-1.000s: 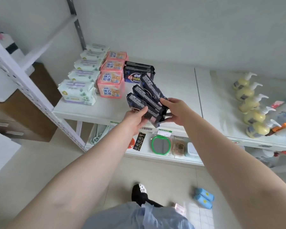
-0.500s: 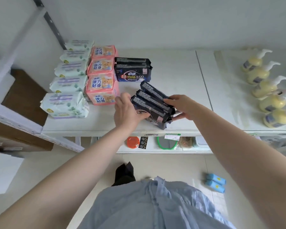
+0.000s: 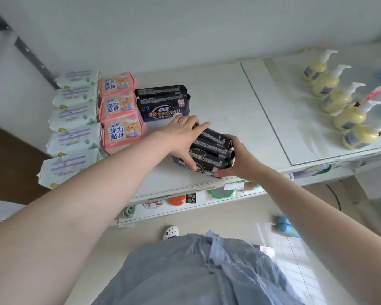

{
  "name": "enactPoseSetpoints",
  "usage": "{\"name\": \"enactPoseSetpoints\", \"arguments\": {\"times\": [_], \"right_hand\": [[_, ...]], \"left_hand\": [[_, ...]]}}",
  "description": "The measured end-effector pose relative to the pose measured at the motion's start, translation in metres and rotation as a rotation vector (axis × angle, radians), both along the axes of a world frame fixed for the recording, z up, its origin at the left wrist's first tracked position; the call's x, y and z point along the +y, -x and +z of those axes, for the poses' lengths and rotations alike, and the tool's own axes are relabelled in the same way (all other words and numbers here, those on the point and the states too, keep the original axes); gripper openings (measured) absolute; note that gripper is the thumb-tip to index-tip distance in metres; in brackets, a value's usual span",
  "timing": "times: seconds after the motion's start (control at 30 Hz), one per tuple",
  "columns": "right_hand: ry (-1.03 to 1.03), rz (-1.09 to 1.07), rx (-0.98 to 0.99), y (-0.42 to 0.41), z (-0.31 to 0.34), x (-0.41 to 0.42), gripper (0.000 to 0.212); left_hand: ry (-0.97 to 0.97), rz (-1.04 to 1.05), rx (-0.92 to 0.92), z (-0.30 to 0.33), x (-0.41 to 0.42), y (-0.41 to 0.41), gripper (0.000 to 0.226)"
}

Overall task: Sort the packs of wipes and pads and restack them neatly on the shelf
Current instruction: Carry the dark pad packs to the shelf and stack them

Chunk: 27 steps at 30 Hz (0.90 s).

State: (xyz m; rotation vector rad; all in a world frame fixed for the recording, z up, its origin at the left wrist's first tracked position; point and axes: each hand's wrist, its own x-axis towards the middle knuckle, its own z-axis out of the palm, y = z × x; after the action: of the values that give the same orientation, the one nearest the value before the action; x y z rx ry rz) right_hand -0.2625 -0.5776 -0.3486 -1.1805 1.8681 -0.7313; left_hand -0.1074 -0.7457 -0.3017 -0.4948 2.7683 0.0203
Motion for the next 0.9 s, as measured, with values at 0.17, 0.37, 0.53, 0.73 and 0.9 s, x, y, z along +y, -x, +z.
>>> {"name": "enactPoseSetpoints", "arguments": {"times": [0.17,0.37,0.53,0.73,0.9], "right_hand": [[0.097,-0.182,-0.023,-0.006,0.016,-0.020,0.080],[0.105,-0.114,-0.186,-0.009,0.014,-0.029,0.110],[0.178,-0.146,0.009,-0.019,0.015,-0.050,0.094],[0.254,-0.076,0.014,-0.022,0.027,-0.091,0.088],[0.132,-0.087,-0.059,-0.033,0.015,-0.120,0.098]], "left_hand": [[0.038,0.013,-0.034,0.003,-0.010,-0.007,0.136],[0.127,0.125,0.033,0.000,-0.016,-0.016,0.124],[0.219,0.147,0.069,-0.003,-0.017,-0.025,0.120],[0.307,0.244,0.130,0.010,-0.041,-0.046,0.122],[0.173,0.323,0.053,0.008,-0.057,-0.059,0.136]]}}
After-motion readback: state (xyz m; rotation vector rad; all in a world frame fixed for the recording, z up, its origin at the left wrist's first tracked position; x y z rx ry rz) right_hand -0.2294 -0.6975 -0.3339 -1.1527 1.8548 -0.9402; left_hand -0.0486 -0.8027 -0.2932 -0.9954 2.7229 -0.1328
